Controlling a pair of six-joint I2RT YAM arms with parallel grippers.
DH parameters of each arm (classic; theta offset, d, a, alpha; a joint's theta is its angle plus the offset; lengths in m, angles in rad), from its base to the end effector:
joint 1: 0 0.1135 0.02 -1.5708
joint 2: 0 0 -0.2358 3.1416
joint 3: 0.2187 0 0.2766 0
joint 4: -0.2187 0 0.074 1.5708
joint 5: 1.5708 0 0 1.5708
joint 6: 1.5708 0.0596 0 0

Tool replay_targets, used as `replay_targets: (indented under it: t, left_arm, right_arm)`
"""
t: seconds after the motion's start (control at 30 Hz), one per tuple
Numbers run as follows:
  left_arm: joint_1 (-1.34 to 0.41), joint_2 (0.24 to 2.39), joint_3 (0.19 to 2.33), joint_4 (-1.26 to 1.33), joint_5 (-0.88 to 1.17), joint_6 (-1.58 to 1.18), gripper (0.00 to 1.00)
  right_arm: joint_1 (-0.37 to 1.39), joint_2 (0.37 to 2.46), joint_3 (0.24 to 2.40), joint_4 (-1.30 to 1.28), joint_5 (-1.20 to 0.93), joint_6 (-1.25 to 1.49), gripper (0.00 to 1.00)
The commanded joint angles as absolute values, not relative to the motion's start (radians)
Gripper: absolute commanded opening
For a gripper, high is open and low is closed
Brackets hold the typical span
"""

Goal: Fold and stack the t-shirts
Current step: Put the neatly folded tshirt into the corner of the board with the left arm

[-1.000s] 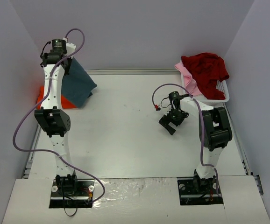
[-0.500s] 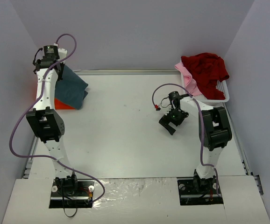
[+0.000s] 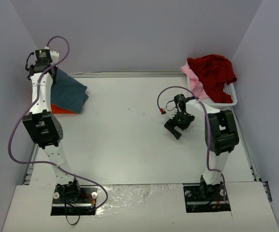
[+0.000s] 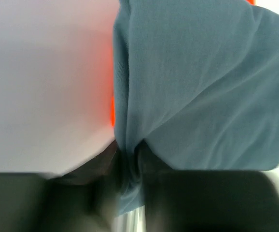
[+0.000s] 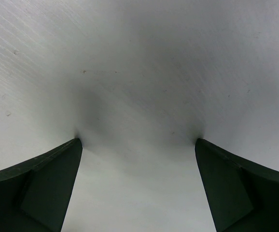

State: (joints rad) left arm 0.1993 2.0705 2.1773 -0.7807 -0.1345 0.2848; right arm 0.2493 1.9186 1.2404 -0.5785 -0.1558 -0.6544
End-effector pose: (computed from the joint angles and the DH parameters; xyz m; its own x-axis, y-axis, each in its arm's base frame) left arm 0.4876 0.1066 0.3259 -0.6710 0.1485 -0.7264 -0.1150 0.9470 0.2999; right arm 0.3750 0.1050 0.0861 -0.5546 -0.7617 -0.3350 -0.7912 0.6074 -0.0710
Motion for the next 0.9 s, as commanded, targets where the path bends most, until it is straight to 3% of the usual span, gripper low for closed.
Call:
replay_targets:
  t: [0.0, 0.03, 0.1, 0.17, 0.2, 0.3, 0.53, 0.63, 0.87]
  left_arm:
    - [0.218, 2.034, 2.212, -0.713, -0.199, 0.308, 0.28]
    - [0.219, 2.034, 2.209, -0.700, -0.209, 0.314, 0.40]
    - [0.219, 2.028, 2.200, -0.678, -0.239, 0.333, 0.46]
    - [0.219, 2.022, 2.180, -0.637, -0.304, 0.344, 0.60]
    - [0.219, 2.022, 2.171, -0.626, -0.319, 0.353, 0.73]
    - [0.219, 2.010, 2.149, -0.583, -0.359, 0.354, 0.83]
    - [0.218, 1.951, 2.089, -0.598, -0.348, 0.341, 0.88]
    - [0.218, 1.883, 2.069, -0.655, -0.231, 0.305, 0.94]
    - [0.210, 1.680, 1.946, -0.818, 0.089, 0.128, 0.97]
  right_arm:
    - [0.222, 2.045, 1.169, -0.592, -0.167, -0.653, 1.00]
    - [0.222, 2.045, 1.169, -0.592, -0.167, -0.653, 1.00]
    - [0.222, 2.046, 1.167, -0.591, -0.167, -0.653, 1.00]
    - [0.219, 2.043, 1.166, -0.592, -0.167, -0.653, 1.00]
    - [0.218, 2.040, 1.164, -0.592, -0.169, -0.655, 1.00]
    - [0.212, 2.033, 1.163, -0.592, -0.170, -0.655, 1.00]
    - [0.207, 2.039, 1.164, -0.594, -0.158, -0.650, 1.00]
    - [0.207, 2.033, 1.167, -0.592, -0.141, -0.646, 1.00]
    - [0.209, 1.916, 1.198, -0.623, -0.250, -0.652, 1.00]
